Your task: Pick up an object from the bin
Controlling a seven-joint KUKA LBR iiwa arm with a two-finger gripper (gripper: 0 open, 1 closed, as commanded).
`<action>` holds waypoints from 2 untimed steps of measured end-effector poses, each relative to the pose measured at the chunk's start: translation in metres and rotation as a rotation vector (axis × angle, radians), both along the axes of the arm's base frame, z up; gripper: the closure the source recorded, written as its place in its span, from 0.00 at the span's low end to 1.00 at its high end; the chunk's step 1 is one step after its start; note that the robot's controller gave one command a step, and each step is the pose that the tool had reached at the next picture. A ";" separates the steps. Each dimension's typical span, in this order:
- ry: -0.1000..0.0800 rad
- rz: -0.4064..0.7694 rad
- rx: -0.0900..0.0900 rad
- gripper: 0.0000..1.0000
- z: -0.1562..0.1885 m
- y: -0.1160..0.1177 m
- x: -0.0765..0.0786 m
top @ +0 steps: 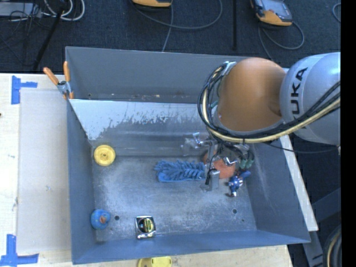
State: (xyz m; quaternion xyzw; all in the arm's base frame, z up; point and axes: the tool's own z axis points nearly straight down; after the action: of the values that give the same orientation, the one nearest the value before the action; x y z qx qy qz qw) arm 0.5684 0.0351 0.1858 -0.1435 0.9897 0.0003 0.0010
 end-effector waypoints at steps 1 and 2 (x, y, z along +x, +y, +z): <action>-0.001 0.227 0.000 0.00 -0.026 -0.004 0.021; 0.000 0.253 0.000 0.00 -0.059 -0.001 0.035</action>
Offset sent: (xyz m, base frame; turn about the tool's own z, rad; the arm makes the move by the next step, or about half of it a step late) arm 0.0448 0.0029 -0.0813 -0.1685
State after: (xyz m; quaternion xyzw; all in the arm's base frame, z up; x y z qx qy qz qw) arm 0.6037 0.0336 0.1270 -0.2671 0.9637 0.0005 0.0009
